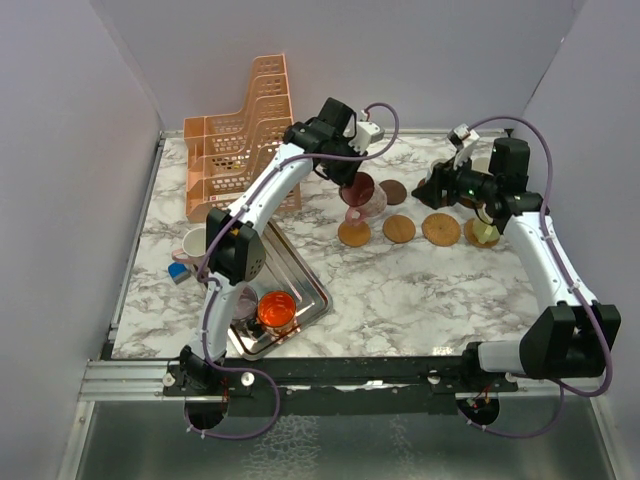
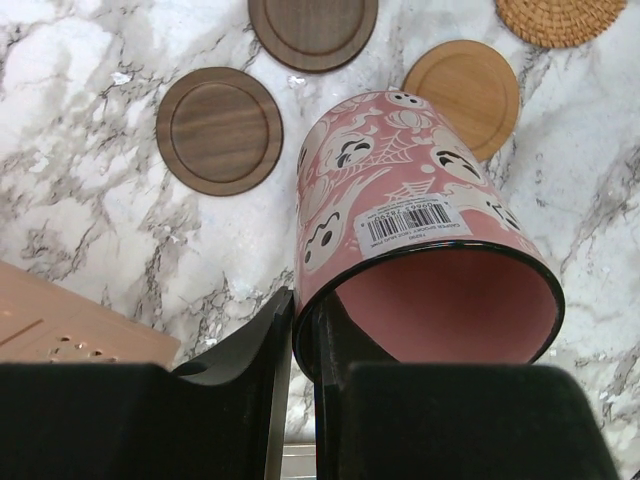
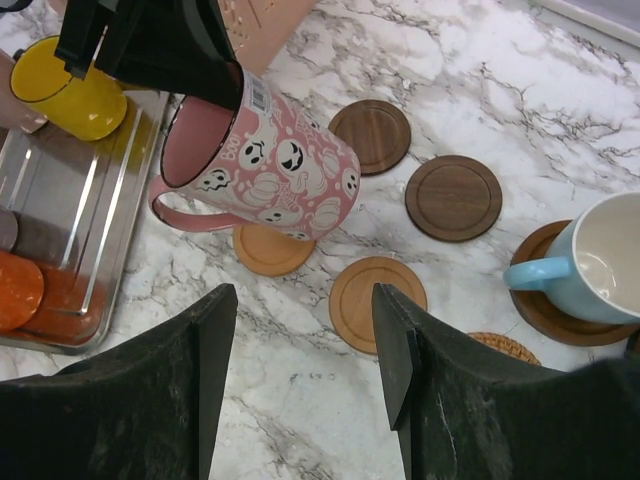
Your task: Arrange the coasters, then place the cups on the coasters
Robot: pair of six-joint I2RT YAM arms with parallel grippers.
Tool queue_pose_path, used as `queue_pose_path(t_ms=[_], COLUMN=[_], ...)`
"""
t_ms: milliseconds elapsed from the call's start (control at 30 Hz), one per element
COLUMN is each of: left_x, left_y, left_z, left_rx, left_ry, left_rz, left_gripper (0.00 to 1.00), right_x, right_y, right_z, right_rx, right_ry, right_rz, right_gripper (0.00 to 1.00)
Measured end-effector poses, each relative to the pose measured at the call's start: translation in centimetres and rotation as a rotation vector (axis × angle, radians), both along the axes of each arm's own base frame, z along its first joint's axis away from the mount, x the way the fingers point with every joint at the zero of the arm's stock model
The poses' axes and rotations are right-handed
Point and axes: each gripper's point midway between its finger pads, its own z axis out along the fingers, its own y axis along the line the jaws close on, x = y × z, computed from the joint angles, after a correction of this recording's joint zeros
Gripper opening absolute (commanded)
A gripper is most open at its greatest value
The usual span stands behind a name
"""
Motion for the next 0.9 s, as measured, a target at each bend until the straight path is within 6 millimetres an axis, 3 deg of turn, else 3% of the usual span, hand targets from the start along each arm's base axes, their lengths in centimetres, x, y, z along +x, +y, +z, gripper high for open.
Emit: queue_pose_path(t_ms=[167,267,433,600,733,900], left_x=[0.5,0.9,1.5,1.6,1.8,1.7], left_y=[0.2,-0.2,-0.7,-1.3,-1.7,-2.3], left_z=[0.0,-0.3,-2.4,-3.8,-4.5,-4.0], left_rx=[0.006,-0.018,-0.054,-0.094,-0.125,-0.152], left_ry=[-0.002,0.007,0.05,0.1,0.128,0.137], left_rz=[0.066,0.105,0.188,0.267,0.327,0.381], left_gripper=[0.0,0.0,0.0,0.0,0.0,0.0], right_x=[-0.3,-0.8,-0.9,1.2,2.5,3.5], right_y=[0.5,2.2,5.6,6.4,6.7,6.9], right_z=[-1.2,-1.9,-1.3,-1.2,-2.6,-4.0], right_rx=[0.006,0.002,-0.009,-0.04,-0.064,-0.098], right_ry=[0.02,0.032,-0.001,-0.018,0.007,0.037], right_rz=[0.004,0.033,0.063,-0.011,-0.065,-0.124], right_gripper=[0.57,0.57,0.57,0.57,0.57,0.55])
